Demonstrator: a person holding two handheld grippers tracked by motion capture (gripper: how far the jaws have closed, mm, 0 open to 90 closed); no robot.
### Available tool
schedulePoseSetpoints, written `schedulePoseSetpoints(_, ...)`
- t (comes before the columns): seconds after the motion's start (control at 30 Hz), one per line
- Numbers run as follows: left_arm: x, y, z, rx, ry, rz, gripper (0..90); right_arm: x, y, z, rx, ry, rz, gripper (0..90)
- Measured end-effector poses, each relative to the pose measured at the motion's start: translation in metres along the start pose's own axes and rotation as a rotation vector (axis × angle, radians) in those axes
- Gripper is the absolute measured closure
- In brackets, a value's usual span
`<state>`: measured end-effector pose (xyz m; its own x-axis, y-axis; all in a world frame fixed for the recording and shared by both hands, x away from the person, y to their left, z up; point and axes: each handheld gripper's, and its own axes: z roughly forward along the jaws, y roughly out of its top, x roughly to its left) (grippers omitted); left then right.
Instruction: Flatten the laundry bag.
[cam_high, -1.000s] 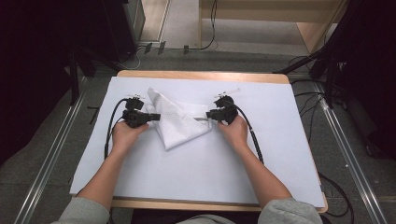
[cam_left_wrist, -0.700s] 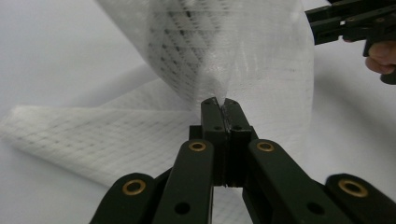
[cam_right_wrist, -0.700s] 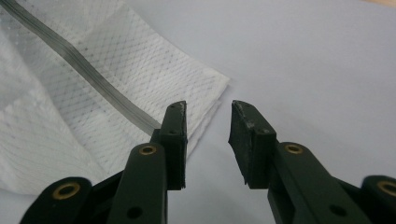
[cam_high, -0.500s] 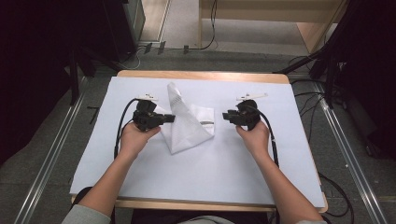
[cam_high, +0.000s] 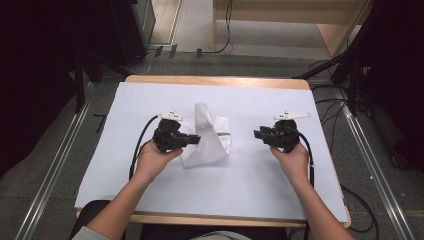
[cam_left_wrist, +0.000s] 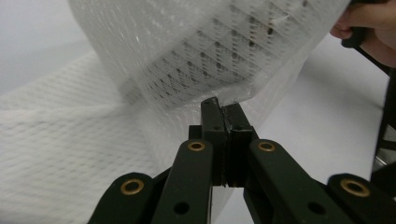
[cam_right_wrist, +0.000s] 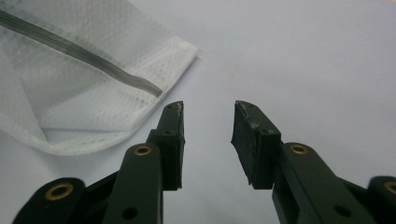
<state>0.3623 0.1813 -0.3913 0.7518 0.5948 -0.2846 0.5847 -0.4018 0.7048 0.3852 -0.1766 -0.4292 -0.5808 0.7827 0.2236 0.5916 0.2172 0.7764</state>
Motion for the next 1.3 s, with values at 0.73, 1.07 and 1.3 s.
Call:
schedulePoseSetpoints(0.73, -0.037, -0.013, 0.028, 0.102, -0.102, 0.06, 66.4, -0.016, -0.009, -0.009, 0.021, -0.042, 0.048, 66.1)
schedulePoseSetpoints(1.07, -0.002, -0.015, 0.008, 0.073, -0.033, -0.006, 63.4, -0.005, -0.004, -0.002, 0.032, -0.006, 0.042, 65.9)
schedulePoseSetpoints(1.3, 0.016, -0.019, -0.005, 0.07, 0.021, -0.039, 63.5, 0.009, 0.005, 0.012, 0.055, 0.019, 0.015, 65.2)
